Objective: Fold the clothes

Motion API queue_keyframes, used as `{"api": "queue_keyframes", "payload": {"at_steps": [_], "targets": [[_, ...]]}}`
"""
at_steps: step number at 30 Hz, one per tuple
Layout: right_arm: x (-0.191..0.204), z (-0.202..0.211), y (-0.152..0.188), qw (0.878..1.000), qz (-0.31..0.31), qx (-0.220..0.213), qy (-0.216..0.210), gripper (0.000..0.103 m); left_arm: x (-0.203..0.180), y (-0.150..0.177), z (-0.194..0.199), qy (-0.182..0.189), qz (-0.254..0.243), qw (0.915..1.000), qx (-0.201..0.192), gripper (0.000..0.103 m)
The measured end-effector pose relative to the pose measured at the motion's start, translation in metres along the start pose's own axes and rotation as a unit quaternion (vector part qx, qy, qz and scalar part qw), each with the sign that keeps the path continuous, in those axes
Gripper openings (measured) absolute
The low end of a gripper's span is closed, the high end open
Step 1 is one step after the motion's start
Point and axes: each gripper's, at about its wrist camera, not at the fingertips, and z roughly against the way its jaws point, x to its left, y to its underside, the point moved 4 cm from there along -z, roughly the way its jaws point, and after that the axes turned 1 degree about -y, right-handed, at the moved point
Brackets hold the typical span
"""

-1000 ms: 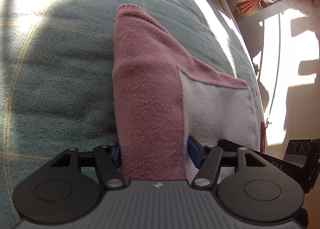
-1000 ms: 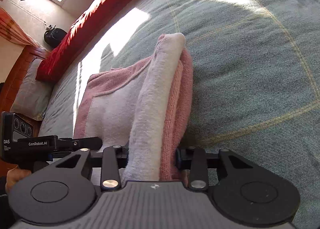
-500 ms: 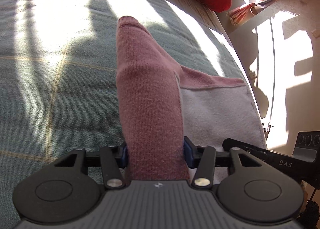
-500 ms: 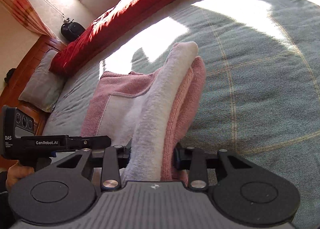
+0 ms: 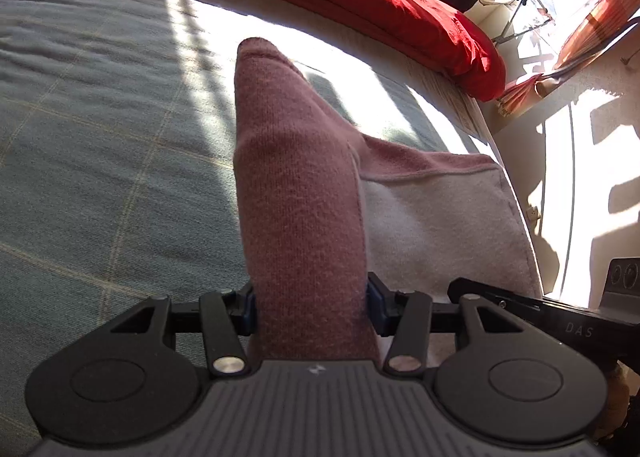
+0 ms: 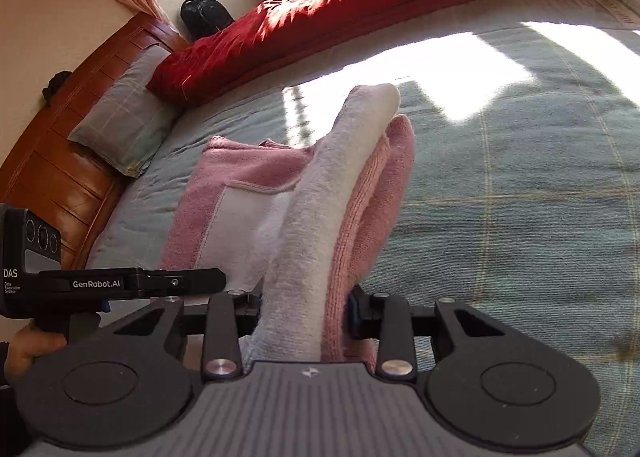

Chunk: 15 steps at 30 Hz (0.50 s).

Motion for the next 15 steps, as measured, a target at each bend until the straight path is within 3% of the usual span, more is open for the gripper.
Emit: {"api": "queue_keyframes", "payload": {"at_steps": [15], "targets": [[0.191,-0.151,-0.016,0.996,0.074,0.046,-0.034,0.039,0.176,-0.039,0.116,-0.088,0.046,0.9931,-0.062,0.050]]}}
